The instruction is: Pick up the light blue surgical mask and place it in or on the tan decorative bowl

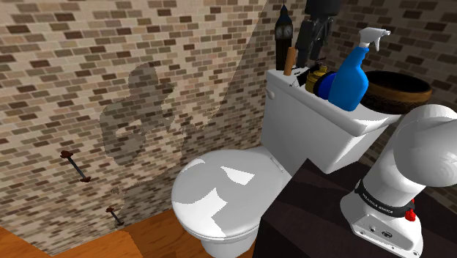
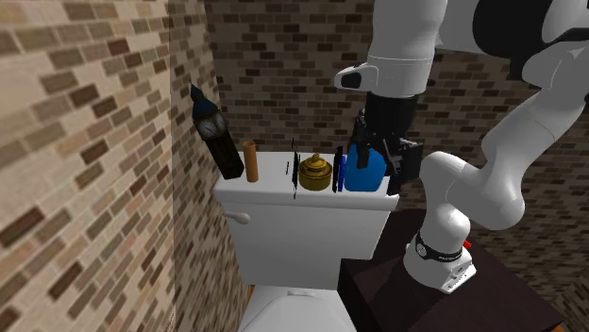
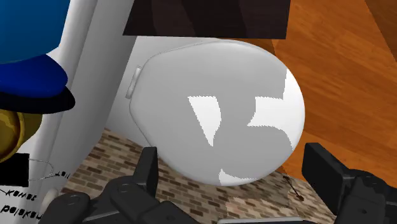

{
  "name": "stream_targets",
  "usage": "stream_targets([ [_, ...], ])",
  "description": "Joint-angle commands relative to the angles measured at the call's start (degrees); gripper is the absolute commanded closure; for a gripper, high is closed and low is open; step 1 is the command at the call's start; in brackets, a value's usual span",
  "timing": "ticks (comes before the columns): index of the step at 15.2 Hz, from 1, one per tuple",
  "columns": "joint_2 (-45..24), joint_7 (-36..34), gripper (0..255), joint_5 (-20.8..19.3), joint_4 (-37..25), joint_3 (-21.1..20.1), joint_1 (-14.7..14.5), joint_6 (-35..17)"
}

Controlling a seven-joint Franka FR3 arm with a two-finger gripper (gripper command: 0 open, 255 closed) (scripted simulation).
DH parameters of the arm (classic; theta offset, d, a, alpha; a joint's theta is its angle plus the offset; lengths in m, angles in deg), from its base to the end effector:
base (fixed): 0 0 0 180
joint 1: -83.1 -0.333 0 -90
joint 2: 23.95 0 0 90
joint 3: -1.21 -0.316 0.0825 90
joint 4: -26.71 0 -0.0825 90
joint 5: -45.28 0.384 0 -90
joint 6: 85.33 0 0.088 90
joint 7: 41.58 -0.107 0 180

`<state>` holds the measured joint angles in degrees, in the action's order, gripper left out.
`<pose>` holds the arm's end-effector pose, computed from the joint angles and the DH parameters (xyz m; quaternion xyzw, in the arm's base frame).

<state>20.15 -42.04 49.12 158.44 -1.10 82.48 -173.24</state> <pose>0.3074 0.0274 0.6089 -0.9997 -0.0172 -0.0018 0.0195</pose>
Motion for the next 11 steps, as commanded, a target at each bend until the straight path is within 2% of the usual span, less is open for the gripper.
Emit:
stream_targets([
  [1,0.00,0.00,0,0.00,0.00,0.00,0.00,0.00],
  [6,2.17,20.70,0,-6.56,2.69,9.54,-2.80,-0.98],
  [11,0.14,41.34,0,-12.87,1.71,19.57,-6.12,-3.21],
])
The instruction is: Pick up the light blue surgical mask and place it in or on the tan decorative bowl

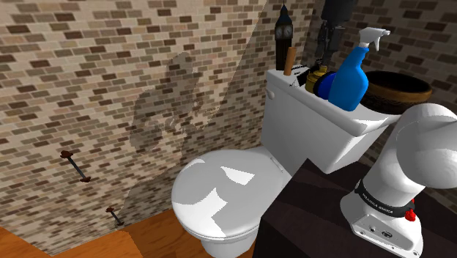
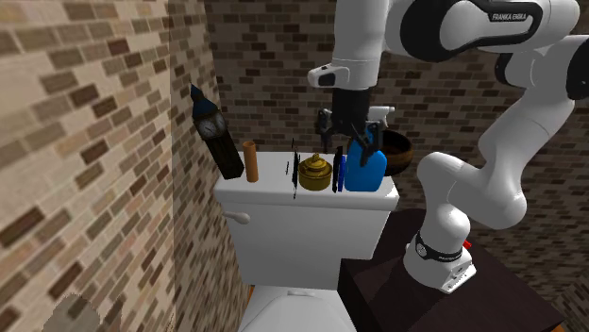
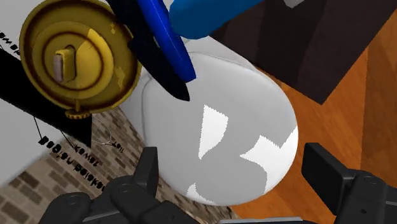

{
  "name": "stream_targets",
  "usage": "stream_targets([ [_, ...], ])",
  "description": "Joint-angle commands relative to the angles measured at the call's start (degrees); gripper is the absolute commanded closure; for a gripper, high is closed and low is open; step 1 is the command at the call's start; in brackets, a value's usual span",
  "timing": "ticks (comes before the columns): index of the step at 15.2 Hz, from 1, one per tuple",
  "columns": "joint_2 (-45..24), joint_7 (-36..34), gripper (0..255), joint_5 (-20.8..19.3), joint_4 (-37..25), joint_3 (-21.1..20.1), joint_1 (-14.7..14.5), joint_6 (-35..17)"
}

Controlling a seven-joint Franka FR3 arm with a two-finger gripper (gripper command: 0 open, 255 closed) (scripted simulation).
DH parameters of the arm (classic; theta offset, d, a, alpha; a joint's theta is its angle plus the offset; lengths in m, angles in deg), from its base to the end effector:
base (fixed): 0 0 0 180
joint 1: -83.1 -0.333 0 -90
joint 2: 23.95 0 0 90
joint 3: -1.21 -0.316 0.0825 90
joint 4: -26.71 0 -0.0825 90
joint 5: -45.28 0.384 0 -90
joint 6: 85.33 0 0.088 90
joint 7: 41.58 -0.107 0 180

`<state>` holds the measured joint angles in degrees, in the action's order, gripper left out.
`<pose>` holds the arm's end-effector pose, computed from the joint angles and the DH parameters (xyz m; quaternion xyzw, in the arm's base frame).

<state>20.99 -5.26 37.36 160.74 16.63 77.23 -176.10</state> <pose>0.3068 -0.0915 0.5871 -0.9630 -0.2684 -0.0141 0.0218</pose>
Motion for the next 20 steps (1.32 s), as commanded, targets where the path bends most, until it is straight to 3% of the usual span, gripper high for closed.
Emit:
stream_targets([
  [1,-1.59,8.67,0,-2.17,-1.22,3.86,-1.69,-0.93],
  [6,-8.11,29.24,0,-5.76,-6.33,14.06,-6.90,-4.14],
  [10,-15.55,45.99,0,-5.81,-12.48,22.48,-12.50,-6.73],
  [20,-15.92,46.63,0,-6.46,-7.07,24.00,-12.55,-12.60],
])
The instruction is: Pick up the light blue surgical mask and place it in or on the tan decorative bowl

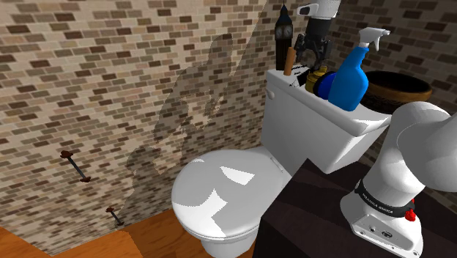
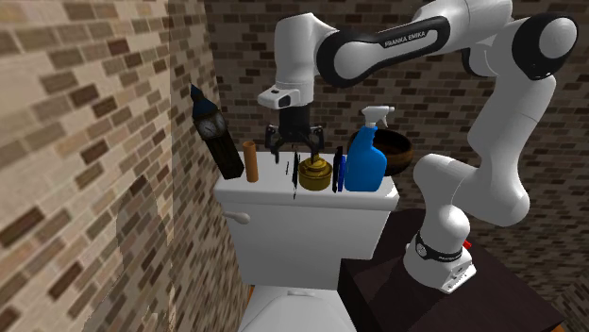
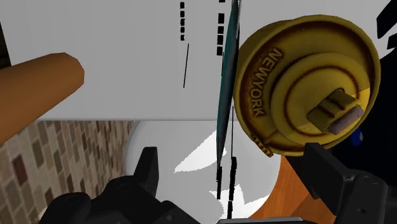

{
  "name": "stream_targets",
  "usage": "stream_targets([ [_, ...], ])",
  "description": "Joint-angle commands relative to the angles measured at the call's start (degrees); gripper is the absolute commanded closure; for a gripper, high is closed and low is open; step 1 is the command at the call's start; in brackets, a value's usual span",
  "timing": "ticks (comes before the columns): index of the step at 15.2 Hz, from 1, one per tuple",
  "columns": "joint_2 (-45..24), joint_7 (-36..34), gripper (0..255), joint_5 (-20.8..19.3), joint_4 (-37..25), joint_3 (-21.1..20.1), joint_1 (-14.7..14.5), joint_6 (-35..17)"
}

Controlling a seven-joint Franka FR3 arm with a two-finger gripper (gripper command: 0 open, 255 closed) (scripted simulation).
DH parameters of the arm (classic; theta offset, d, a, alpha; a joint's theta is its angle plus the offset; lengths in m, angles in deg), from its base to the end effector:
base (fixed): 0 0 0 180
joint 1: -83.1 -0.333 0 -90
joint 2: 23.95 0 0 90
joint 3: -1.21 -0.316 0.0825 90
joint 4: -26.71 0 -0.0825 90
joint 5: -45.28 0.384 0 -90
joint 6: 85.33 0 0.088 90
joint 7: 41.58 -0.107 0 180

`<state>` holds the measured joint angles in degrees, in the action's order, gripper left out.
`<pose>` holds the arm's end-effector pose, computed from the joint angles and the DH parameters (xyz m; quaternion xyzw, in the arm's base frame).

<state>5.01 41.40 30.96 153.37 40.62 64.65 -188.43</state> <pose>0.3877 -0.2084 0.5249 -0.8235 -0.5663 -0.0271 0.0214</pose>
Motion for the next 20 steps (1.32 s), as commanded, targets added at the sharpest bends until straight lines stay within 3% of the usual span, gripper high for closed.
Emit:
stream_targets([
  [1,0.06,-0.03,0,-0.05,0.30,0.02,0.03,-0.27],
  [6,0.05,-0.03,0,-0.05,0.28,0.02,0.03,-0.26],
  [7,0.05,-0.03,255,-0.05,0.28,0.02,0.03,-0.26],
  [16,0.03,-0.01,255,-0.02,0.30,-0.03,0.09,-0.28],
  [20,0.10,-0.03,255,0.40,-2.63,-0.76,-0.06,2.76],
])
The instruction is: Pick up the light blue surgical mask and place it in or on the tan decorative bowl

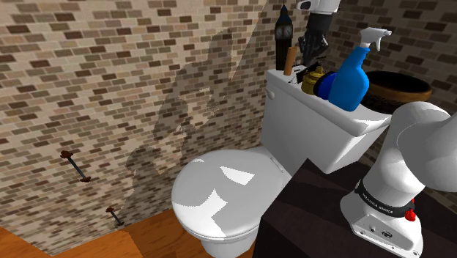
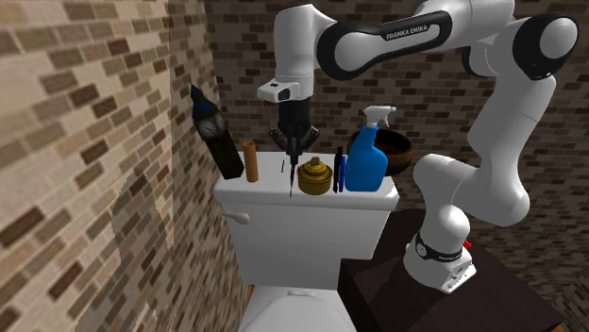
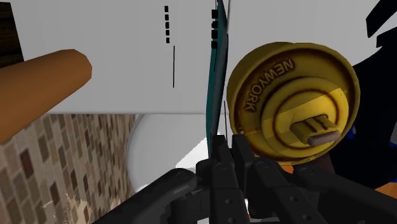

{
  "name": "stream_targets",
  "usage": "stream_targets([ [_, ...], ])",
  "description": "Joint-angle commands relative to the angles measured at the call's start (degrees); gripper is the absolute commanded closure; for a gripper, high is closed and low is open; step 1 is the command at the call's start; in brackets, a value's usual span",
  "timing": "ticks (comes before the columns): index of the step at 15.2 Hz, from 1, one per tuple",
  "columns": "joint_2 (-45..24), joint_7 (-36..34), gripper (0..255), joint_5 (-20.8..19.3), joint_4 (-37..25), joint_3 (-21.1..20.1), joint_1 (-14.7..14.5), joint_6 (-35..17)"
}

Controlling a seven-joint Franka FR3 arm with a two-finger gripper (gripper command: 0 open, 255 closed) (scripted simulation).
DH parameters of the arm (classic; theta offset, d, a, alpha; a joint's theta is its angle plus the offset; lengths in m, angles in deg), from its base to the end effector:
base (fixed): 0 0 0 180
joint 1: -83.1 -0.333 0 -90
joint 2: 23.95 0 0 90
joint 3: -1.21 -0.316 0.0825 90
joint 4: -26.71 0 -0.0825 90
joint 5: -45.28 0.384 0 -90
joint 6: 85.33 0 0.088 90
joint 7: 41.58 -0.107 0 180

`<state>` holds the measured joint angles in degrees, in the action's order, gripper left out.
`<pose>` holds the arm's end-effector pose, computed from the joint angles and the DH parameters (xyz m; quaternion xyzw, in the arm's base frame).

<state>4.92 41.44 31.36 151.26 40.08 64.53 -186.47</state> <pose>0.3888 -0.2080 0.5398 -0.8233 -0.5666 -0.0279 0.0208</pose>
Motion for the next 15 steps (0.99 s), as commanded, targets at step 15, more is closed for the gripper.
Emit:
stream_targets([
  [15,-1.55,0.39,255,1.85,-13.17,-1.88,-1.08,11.91],
])
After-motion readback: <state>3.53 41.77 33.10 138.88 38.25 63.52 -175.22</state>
